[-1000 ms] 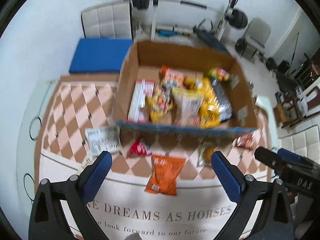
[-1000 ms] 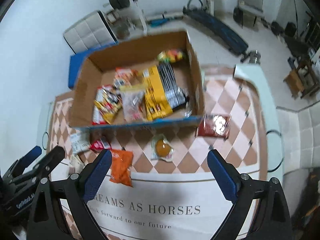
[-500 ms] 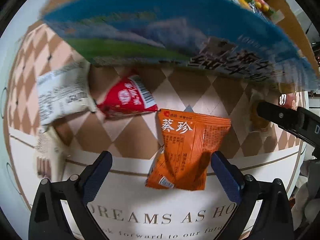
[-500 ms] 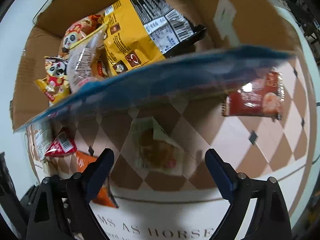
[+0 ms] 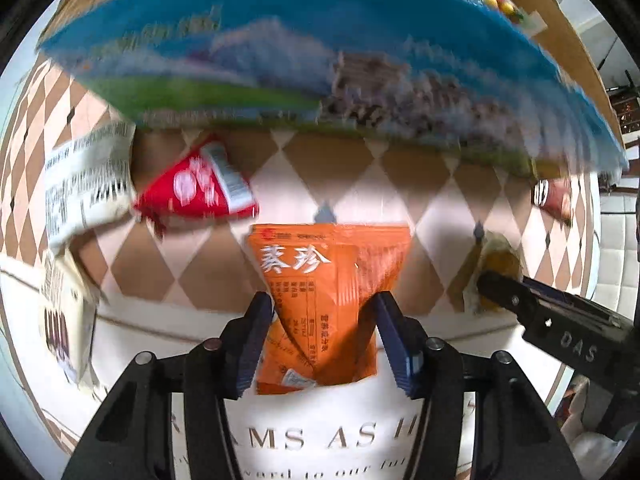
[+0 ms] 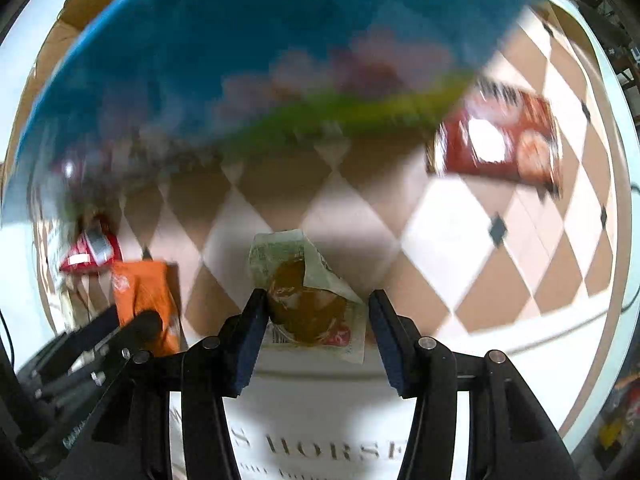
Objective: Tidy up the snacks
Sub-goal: 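Grasp the orange chip bag with the left tool while the right tool grasps the round bread packet, then carry both packets into the box and open both tools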
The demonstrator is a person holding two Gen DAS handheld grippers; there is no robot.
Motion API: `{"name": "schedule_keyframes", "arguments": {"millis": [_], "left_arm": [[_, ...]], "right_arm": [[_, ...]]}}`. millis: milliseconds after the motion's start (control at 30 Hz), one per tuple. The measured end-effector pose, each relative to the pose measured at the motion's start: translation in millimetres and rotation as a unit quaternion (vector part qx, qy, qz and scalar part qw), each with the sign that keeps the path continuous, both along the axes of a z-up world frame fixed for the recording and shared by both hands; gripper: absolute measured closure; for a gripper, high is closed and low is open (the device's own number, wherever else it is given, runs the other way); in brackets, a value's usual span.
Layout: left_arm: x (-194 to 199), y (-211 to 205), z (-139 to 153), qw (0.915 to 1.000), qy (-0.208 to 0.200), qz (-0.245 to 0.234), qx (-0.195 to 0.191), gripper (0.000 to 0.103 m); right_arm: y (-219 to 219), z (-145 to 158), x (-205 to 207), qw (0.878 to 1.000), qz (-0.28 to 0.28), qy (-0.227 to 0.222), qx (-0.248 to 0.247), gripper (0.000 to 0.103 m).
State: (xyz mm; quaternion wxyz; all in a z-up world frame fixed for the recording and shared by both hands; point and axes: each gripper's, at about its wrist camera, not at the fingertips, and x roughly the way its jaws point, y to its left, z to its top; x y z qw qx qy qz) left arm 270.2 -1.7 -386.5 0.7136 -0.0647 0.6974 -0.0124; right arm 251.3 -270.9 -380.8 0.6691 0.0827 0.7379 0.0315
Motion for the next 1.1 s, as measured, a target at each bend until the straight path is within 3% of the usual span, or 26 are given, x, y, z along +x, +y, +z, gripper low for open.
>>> {"name": "schedule_keyframes", "arguments": {"millis": [300,433,600,833,933,1100], "left_arm": [[-49.5,1.4,-6.8,0.9997,0.025,0.008,0.002,0.049],[-50.9,5.1,-13.6,0.9992,0.038,0.012,0.005,0.038],[-55.1,8.9,-33.7,0.9981,0.060,0.007,0.009,0.035],[-49.5,-15.4,-45.6,0.9981,0.050,-0.001,0.037,0.036],[-52.5,-20.3,-43.8,0.9982,0.039,-0.002,0.046,0.046],[-54.8,-30.5,-41.0,0.9981,0.038,-0.005,0.047,0.046]], "right_arm": [[-14.7,-9.8,-68.1,0.999,0.012,0.040,0.006,0.048],[-18.5,-11.4,-77.8,0.999,0.000,0.038,0.007,0.048],[-18.6,-11.9,-77.7,0.999,-0.004,0.041,0.002,0.048],[-4.3,-11.1,-67.2,0.999,0.014,0.038,-0.018,0.048],[8.2,-11.7,-68.5,0.999,0.023,0.035,-0.031,0.048],[15.4,-10.3,-70.3,0.998,0.033,0.031,-0.041,0.048]]}}
